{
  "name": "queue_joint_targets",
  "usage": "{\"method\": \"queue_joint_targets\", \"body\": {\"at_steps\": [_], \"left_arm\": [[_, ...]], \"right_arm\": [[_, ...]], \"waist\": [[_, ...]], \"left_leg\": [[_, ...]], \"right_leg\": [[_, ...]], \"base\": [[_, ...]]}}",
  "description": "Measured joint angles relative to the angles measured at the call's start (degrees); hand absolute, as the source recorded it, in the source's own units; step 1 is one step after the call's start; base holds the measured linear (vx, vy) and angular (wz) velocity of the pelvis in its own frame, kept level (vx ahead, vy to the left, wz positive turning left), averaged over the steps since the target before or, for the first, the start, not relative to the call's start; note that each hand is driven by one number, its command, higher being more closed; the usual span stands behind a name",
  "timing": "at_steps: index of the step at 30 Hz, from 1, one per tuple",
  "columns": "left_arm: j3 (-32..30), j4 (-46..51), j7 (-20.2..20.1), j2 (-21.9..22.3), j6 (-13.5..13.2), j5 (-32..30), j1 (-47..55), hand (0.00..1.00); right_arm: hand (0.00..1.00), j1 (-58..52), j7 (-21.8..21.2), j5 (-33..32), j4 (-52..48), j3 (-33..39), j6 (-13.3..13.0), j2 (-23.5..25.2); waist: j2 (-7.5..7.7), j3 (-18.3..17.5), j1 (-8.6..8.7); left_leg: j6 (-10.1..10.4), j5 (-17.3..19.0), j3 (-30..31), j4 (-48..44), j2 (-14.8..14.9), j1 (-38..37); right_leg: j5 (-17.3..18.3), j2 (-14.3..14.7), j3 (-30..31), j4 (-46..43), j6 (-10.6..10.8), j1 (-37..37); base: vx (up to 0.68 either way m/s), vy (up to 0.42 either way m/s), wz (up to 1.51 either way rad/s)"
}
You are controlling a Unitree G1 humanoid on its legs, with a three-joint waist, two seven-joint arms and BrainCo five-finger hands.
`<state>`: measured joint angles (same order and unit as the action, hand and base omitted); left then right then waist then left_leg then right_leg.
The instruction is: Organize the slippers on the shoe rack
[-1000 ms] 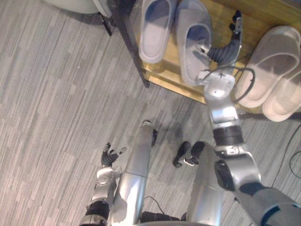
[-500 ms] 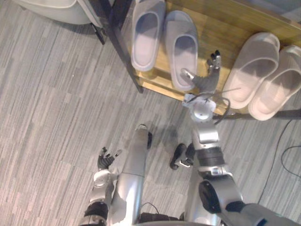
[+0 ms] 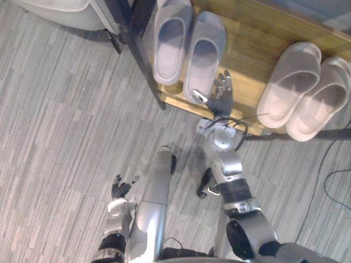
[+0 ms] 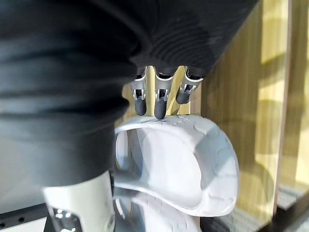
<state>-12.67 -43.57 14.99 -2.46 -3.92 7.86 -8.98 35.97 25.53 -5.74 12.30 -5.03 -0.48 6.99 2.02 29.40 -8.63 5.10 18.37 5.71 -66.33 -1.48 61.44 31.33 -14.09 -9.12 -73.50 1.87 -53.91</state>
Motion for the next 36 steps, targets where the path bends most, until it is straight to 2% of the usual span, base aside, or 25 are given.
{"method": "queue_joint_targets", "body": {"at_steps": [2,16,25,28,34,36], "left_arm": [[0.0,-1.0,0.7,-0.4,0.3,0.1,-1.1,0.0],[0.0,-1.5,0.6,-0.4,0.3,0.9,-1.5,0.0],[-1.7,-1.7,-0.6,-0.2,-0.7,1.3,-1.9,0.0],[-2.1,-1.5,-0.8,0.0,-0.7,1.3,-1.9,0.0],[-3.9,-1.3,-1.7,0.0,-0.7,1.2,-1.7,0.0],[-3.7,-1.4,-1.7,-0.1,-0.8,1.2,-1.7,0.0]], "right_arm": [[0.0,0.5,0.1,-1.2,0.0,0.1,-0.2,0.0],[0.0,5.6,1.3,-2.2,2.7,2.6,0.7,-1.5],[0.0,4.6,-1.5,-2.9,2.1,2.6,0.8,-2.7],[0.0,1.8,-2.1,-0.9,0.0,2.5,0.8,-2.6],[0.0,-9.2,-4.2,4.4,-5.3,0.2,0.8,-2.6],[0.0,-14.3,-5.6,6.6,-5.6,-0.5,0.8,-2.6]], "waist": [[0.35,0.2,-0.01],[0.34,0.2,-0.19],[0.78,0.8,0.24],[0.81,0.8,0.56],[1.7,1.2,2.64],[2.1,1.1,2.81]], "left_leg": [[0.0,0.0,0.1,0.0,0.0,0.0],[0.3,-0.2,1.2,0.6,0.0,-0.1],[0.2,-0.2,0.2,1.5,0.5,-2.7],[0.2,-0.2,-0.1,2.6,1.2,-5.0],[-0.3,-0.9,-0.8,8.5,1.9,-12.9],[-0.3,-1.9,-1.4,12.8,1.9,-17.4]], "right_leg": [[0.0,0.0,-0.1,0.1,0.0,0.0],[-0.1,0.0,-1.3,0.7,0.0,0.8],[-0.3,0.3,-0.6,1.5,0.0,2.7],[-0.8,1.0,-0.6,3.2,0.3,4.9],[-2.6,1.0,-1.8,9.6,0.4,12.7],[-4.0,0.9,-2.0,13.2,-0.6,16.6]], "base": [[0.0,0.0,0.0],[0.0,-0.004,0.01],[0.0,-0.002,-0.03],[0.01,0.011,-0.11],[0.05,0.014,-0.04],[0.07,-0.007,0.01]]}}
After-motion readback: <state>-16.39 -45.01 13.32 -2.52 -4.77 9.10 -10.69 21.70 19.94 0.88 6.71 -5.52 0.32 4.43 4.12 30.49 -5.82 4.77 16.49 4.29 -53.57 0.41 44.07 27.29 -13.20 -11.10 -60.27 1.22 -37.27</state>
